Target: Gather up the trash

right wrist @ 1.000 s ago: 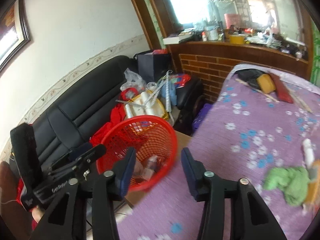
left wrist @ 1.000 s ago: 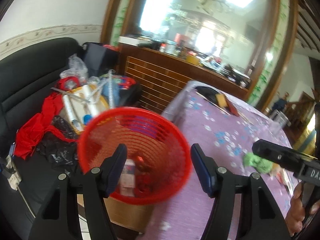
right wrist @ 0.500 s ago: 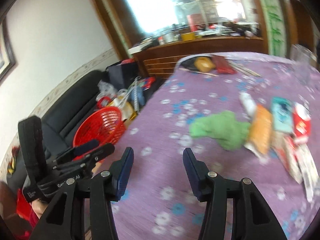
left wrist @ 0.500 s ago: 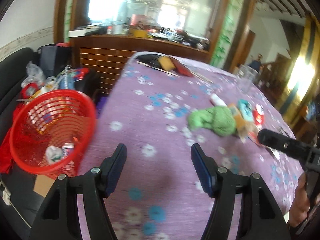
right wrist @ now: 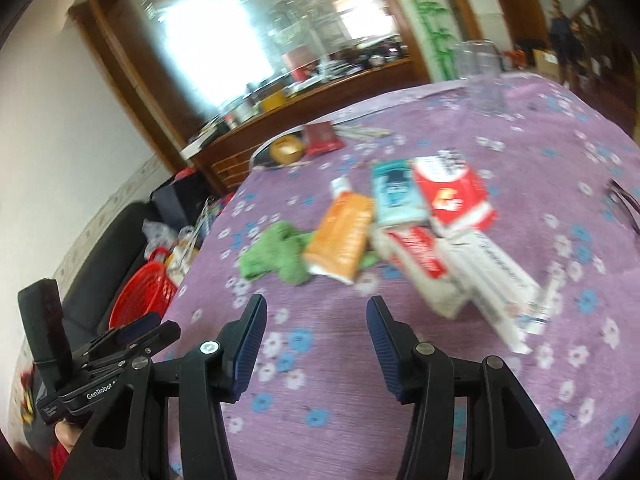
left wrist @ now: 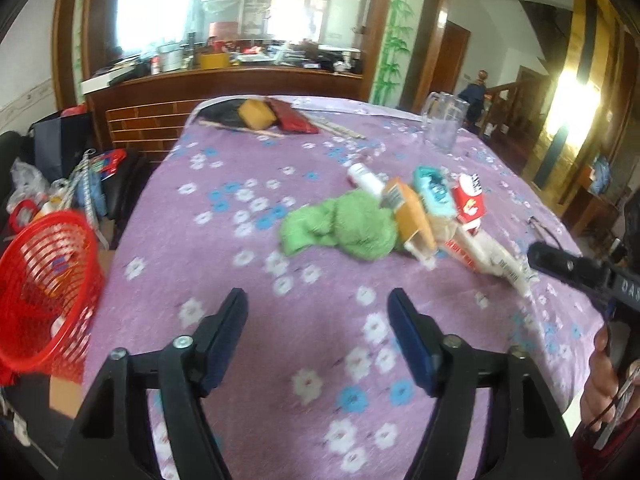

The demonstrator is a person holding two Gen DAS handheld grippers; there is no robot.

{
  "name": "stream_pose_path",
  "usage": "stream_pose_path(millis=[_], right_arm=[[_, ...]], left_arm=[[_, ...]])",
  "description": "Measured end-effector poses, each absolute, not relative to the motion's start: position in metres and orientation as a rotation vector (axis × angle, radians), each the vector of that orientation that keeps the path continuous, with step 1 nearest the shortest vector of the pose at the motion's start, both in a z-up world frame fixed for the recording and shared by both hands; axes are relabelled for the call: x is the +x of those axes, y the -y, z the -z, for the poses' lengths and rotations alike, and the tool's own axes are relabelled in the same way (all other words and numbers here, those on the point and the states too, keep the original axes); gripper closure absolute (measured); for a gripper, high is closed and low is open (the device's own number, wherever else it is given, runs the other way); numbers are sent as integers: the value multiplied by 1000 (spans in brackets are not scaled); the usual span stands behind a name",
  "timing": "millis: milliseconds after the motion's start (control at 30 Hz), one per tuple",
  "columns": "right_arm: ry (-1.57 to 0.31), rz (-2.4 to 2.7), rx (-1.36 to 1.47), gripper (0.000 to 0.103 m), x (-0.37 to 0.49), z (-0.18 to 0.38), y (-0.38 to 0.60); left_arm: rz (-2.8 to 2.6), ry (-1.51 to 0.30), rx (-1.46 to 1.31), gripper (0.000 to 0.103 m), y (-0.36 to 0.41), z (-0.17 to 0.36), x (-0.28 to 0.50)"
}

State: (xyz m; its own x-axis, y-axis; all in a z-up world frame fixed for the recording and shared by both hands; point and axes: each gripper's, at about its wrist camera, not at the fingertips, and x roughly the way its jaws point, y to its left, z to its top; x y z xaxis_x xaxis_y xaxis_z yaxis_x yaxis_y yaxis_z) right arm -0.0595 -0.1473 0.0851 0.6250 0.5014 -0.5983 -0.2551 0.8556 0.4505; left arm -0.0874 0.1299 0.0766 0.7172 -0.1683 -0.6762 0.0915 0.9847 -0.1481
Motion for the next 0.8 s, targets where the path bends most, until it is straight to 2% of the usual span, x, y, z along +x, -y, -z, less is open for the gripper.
stream_pose_path(millis=[267,500,633,800], right_arm=[[-752,-393,412,41,-68,-91,184],[-758,-382,450,40,-71,-84,201],[-762,-376,477,40,-69,-78,214],[-757,-350,508,40,-64,-74,232]], left_arm=[[163,-703,-21,15,-100,-90,-18],[273,-859,-133,15,-104,-56,58],[392,-927,-164,15,-102,-40,59],[492,-934,27,15,-70,-35,19]])
